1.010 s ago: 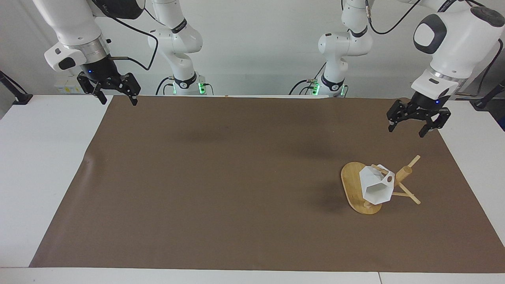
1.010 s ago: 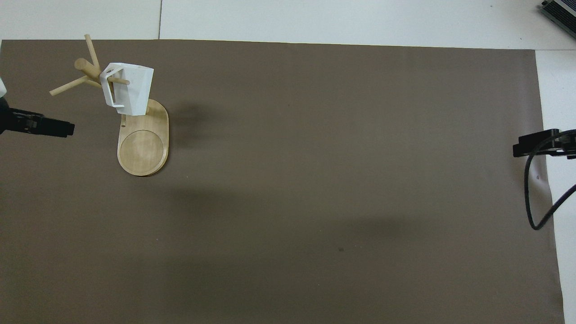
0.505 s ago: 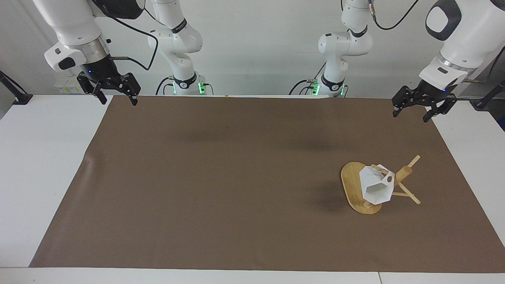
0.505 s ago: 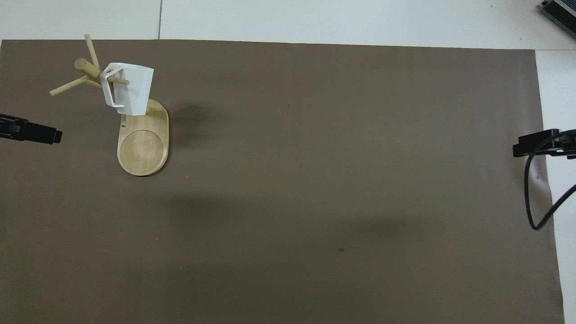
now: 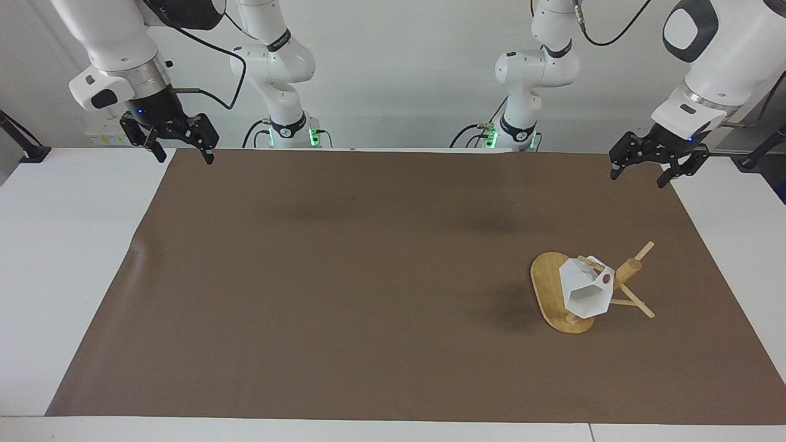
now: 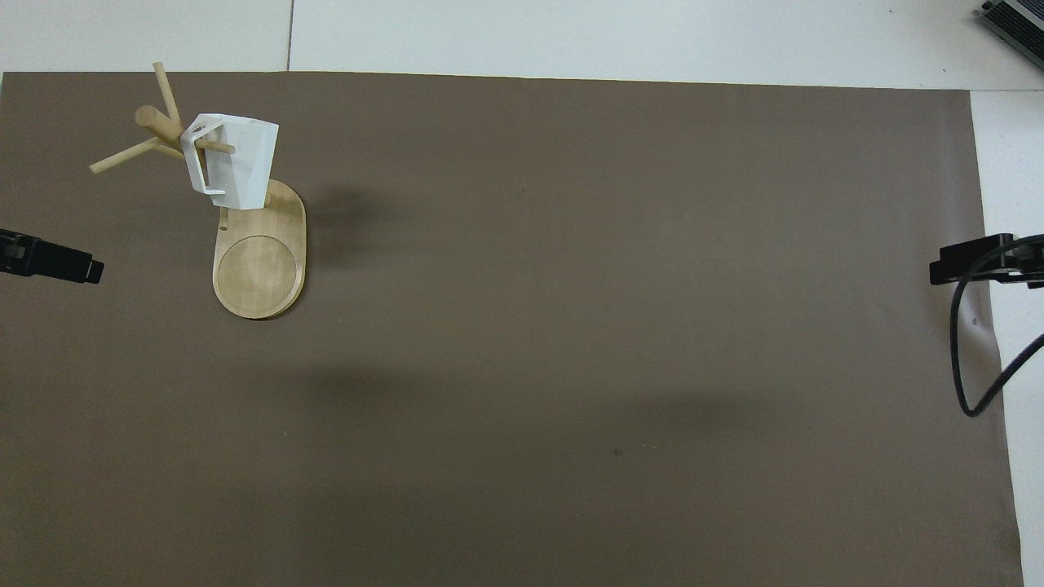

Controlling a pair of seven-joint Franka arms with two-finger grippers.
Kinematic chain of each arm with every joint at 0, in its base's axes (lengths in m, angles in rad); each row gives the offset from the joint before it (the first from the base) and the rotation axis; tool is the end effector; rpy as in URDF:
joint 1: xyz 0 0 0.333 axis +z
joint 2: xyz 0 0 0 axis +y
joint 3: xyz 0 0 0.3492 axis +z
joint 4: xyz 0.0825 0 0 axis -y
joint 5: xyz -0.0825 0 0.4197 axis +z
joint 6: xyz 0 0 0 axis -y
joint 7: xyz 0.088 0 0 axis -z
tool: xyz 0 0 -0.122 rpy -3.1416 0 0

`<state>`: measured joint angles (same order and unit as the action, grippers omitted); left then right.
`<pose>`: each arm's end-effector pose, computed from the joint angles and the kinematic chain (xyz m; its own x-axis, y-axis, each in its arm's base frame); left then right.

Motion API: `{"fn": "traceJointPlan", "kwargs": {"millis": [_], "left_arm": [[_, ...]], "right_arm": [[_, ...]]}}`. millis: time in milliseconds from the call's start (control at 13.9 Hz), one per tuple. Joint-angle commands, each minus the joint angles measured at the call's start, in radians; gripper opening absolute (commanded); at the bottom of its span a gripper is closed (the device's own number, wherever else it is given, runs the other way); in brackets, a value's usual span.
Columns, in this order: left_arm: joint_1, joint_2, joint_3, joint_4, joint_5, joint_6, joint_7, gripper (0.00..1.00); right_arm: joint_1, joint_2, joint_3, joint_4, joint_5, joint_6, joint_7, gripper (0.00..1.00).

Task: Hang cup on rack

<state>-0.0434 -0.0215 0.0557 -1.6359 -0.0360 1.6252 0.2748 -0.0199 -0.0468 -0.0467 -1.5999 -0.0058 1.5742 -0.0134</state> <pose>0.5872 0.0034 0.6270 0.9661 -0.2574 0.0204 -0.2580 -0.9656 0.0329 0.5735 -0.0396 0.6554 0.9984 -0.0531 0.0210 -0.0532 -0.9986 0.0039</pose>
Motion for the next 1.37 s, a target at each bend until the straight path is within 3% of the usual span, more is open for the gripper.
{"fn": "traceJointPlan", "kwargs": {"millis": [0,1299], "left_arm": [[-0.006,-0.005,-0.004,0.014,0.03,-0.033,-0.013,1.0],[-0.009,-0.051,-0.019,0.005,0.033,-0.067,-0.146,1.0]], "right_arm": [[-0.003,-0.016,-0.002,-0.014,0.018,-0.008,-0.016,1.0],[-0.003,-0.016,-0.004,-0.014,0.018,-0.008,-0.016,1.0]]}}
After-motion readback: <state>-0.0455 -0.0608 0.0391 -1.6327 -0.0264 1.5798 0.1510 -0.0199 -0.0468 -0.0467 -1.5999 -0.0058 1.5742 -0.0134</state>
